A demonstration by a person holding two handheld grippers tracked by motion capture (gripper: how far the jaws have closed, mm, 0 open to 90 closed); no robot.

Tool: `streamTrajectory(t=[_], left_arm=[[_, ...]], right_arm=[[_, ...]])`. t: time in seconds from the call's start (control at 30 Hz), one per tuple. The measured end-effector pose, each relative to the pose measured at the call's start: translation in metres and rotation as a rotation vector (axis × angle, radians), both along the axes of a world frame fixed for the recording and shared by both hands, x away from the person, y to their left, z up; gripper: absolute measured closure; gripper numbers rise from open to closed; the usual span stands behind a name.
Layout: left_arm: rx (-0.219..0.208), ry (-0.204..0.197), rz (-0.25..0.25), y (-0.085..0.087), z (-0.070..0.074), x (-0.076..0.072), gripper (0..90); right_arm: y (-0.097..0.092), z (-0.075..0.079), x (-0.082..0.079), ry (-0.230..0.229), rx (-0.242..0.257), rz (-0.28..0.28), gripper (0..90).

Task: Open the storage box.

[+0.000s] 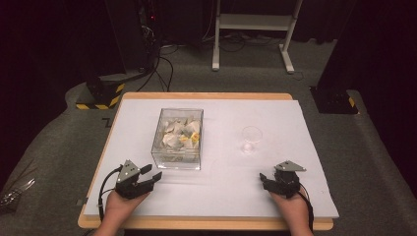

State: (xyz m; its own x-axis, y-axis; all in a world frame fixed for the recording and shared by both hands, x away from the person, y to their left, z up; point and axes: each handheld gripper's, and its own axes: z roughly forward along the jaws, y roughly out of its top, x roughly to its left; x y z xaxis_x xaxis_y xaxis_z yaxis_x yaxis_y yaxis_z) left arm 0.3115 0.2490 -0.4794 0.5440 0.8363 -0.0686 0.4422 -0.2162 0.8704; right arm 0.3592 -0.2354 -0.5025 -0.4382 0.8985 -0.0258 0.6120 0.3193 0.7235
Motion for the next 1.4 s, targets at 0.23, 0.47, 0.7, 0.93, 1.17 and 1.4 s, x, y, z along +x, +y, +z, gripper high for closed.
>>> streamTrajectory(t=[0.23, 0.47, 0.7, 0.93, 1.17, 1.4], left_arm=[[0.002, 0.012, -0.017, -0.014, 0.007, 0.006, 42.5], [0.037, -0.016, -0.018, -0.02, 0.016, 0.011, 41.1], [-0.011, -0.01, -0.024, -0.02, 0.017, 0.018, 42.4], [-0.025, -0.011, -0.026, -0.021, 0.016, 0.026, 36.3], [-0.043, -0.029, -0.022, -0.02, 0.015, 0.025, 43.6], [-0.017, -0.051, -0.024, -0.03, 0.018, 0.028, 49.6]], right_arm=[[0.0, 0.0, 0.0, -0.002, -0.001, -0.001, 30.6], [0.0, 0.0, 0.0, -0.003, -0.001, -0.001, 30.7], [0.0, 0.0, 0.0, -0.004, -0.002, 0.0, 30.7], [0.0, 0.0, 0.0, -0.004, -0.002, 0.0, 30.8], [0.0, 0.0, -0.001, -0.005, -0.002, -0.002, 30.9], [0.001, 0.0, -0.001, -0.006, -0.003, -0.002, 31.1]])
